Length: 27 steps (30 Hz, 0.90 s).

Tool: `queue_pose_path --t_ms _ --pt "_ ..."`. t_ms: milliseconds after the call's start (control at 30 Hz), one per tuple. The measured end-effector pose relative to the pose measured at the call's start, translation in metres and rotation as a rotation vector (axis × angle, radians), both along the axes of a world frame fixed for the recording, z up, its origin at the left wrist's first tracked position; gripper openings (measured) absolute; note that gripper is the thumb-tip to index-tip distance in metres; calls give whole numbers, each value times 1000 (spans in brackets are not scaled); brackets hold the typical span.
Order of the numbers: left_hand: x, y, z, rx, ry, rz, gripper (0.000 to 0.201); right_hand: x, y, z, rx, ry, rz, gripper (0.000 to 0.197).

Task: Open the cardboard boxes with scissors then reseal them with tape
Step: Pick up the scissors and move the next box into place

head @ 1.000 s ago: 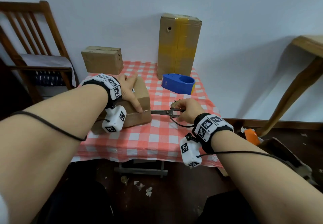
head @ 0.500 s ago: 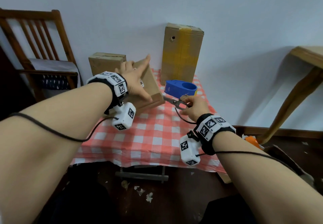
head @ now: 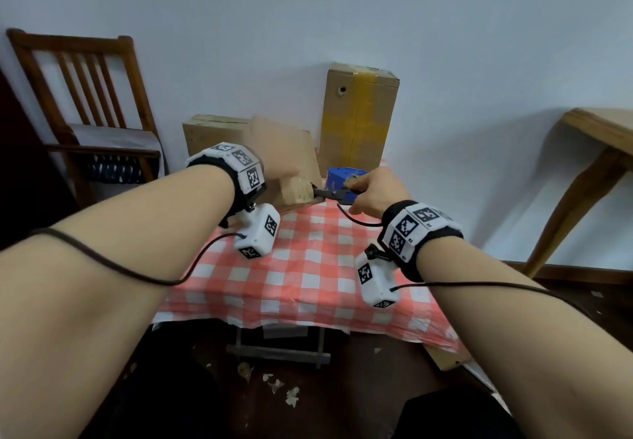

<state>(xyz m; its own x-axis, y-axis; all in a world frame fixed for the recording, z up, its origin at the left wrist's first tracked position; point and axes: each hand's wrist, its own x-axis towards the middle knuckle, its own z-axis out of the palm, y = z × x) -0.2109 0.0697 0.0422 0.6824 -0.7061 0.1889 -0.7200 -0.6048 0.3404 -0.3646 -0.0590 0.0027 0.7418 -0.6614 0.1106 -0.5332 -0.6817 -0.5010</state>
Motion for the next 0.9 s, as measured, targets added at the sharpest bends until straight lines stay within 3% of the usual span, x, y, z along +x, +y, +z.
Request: queue_pose_path --t_ms 100,267,433,567,733,900 --pt "-1 -3 -1 35 4 -1 77 -1 -1 16 55 91 -55 28" --pt "3 -7 0 55 6 16 77 -3 -3 33 71 199 -44 31" --pt "20 4 5 94 23 83 110 -4 5 24 124 110 29 13" --pt "36 16 9 116 88 80 110 0 12 0 218 38 58 31" --pt "49 27 8 97 144 98 108 12 17 -15 436 -161 43 15" --pt "63 32 5 97 200 96 108 18 22 -18 500 -245 47 10"
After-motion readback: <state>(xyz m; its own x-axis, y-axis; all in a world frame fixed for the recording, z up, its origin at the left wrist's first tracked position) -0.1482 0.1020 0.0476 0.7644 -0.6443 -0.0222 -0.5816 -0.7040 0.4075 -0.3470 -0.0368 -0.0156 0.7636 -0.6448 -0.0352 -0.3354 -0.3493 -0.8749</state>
